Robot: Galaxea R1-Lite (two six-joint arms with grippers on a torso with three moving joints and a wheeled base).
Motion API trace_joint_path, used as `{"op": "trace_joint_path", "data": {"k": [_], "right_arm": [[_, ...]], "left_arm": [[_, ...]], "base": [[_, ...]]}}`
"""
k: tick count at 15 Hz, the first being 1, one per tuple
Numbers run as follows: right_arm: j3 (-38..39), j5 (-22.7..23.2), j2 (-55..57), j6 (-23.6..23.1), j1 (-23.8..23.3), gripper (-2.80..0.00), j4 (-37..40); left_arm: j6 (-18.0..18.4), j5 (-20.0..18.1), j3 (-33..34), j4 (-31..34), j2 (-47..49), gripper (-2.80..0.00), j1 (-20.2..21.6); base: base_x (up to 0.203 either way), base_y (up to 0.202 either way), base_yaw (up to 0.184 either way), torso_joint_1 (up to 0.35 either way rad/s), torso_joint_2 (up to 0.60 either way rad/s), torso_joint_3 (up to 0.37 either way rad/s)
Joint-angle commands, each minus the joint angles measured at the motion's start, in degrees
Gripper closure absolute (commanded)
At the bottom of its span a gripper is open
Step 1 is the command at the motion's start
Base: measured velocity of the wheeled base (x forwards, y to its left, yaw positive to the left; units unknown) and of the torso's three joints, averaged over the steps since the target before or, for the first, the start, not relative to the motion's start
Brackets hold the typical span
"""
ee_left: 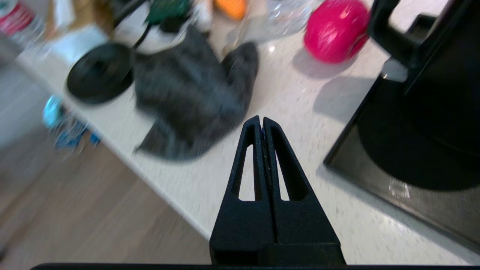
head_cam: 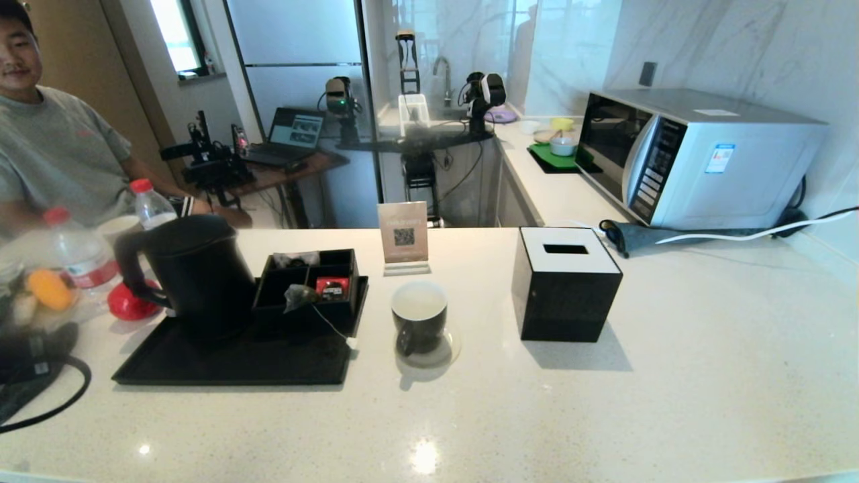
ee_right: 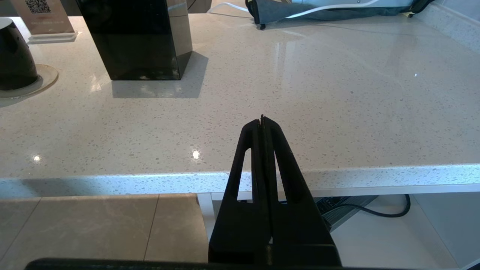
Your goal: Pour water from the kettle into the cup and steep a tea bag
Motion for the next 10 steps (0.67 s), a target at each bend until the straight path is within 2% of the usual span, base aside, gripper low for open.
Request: {"op": "trace_joint_path", "data": {"k": [1, 5, 7, 8, 10], "right_arm": [[0.00, -0.02, 0.07, 0.02, 0.00, 0.00, 0.00], [0.00, -0.02, 0.07, 0.02, 0.00, 0.00, 0.00], [0.00, -0.02, 0.07, 0.02, 0.00, 0.00, 0.00], [0.00, -0.02, 0.07, 0.02, 0.00, 0.00, 0.00], [0.00, -0.02, 0.07, 0.02, 0.00, 0.00, 0.00]], "left_arm": [[1.48, -8.94, -1.20, -2.49, 4.63, 0.00, 3.84], [1.74, -13.45, -1.45, -2.93, 4.78, 0.00, 3.92], [2.43, -14.74, -1.21, -5.55, 5.17, 0.00, 3.98], [2.89, -15.23, -0.81, -6.95, 5.72, -2.80, 4.01], [3.23, -15.56, 0.39, -11.50, 8.01, -2.80, 4.01]], "base": [[0.000, 0.000, 0.000, 0.000, 0.00, 0.000], [0.000, 0.000, 0.000, 0.000, 0.00, 0.000], [0.000, 0.000, 0.000, 0.000, 0.00, 0.000], [0.000, 0.000, 0.000, 0.000, 0.00, 0.000], [0.000, 0.000, 0.000, 0.000, 0.00, 0.000]]}}
